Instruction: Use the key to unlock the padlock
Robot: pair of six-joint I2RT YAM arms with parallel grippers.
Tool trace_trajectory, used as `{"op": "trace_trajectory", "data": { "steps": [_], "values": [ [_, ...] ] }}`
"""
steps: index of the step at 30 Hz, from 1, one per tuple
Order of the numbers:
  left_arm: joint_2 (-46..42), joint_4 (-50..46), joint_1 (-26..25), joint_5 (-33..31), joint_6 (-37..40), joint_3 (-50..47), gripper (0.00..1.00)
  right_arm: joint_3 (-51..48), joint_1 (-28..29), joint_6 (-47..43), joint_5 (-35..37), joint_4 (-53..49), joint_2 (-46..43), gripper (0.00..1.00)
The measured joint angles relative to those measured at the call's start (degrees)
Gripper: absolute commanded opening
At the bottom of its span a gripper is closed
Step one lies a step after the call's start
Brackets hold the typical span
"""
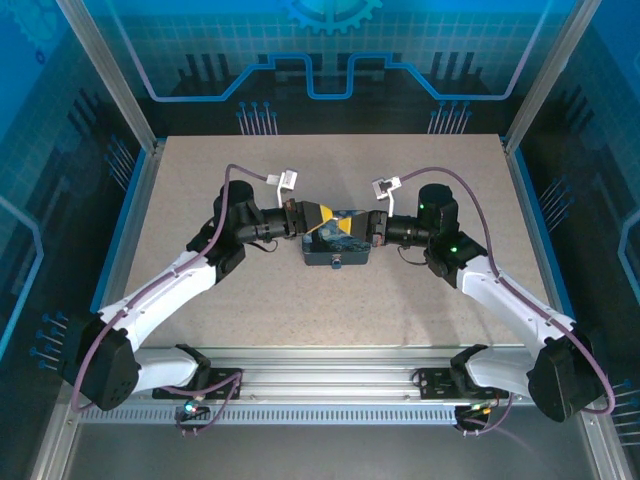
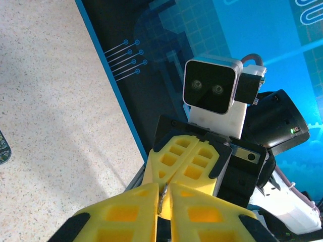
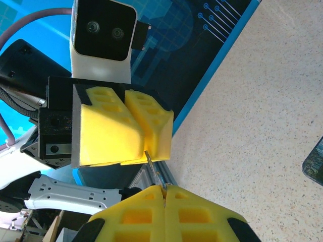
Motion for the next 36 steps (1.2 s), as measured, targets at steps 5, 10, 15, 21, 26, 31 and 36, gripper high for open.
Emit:
{"op": "trace_trajectory", "data": {
  "steps": [5, 10, 15, 21, 26, 31, 36],
  "values": [
    [0.1, 0.1, -0.3, 0.0, 0.2, 0.0, 0.02, 0.0, 0.0, 0.2, -0.4, 0.5, 0.0, 0.0],
    [0.2, 0.1, -0.3, -0.2, 0.2, 0.0, 0.0, -0.2, 0.0, 0.2, -0.4, 0.5, 0.0, 0.12],
    [0.2, -0.1, -0.8, -0.1, 0.3, 0.0, 0.0, -0.3, 0.0, 0.5, -0.3, 0.5, 0.0, 0.31],
    [0.2, -0.1, -0.8, -0.1, 0.3, 0.0, 0.0, -0.3, 0.0, 0.9, 0.1, 0.5, 0.0, 0.32],
    [0.2, 0.0, -0.8, -0.1, 0.2, 0.0, 0.0, -0.4, 0.0, 1.3, 0.2, 0.5, -0.1, 0.32],
    [0.2, -0.1, -0.8, -0.1, 0.3, 0.0, 0.0, -0.4, 0.0, 1.7, 0.3, 0.8, -0.3, 0.38],
    [0.2, -0.1, -0.8, -0.1, 0.3, 0.0, 0.0, -0.4, 0.0, 1.9, 0.2, 1.0, -0.5, 0.3]
  ]
}}
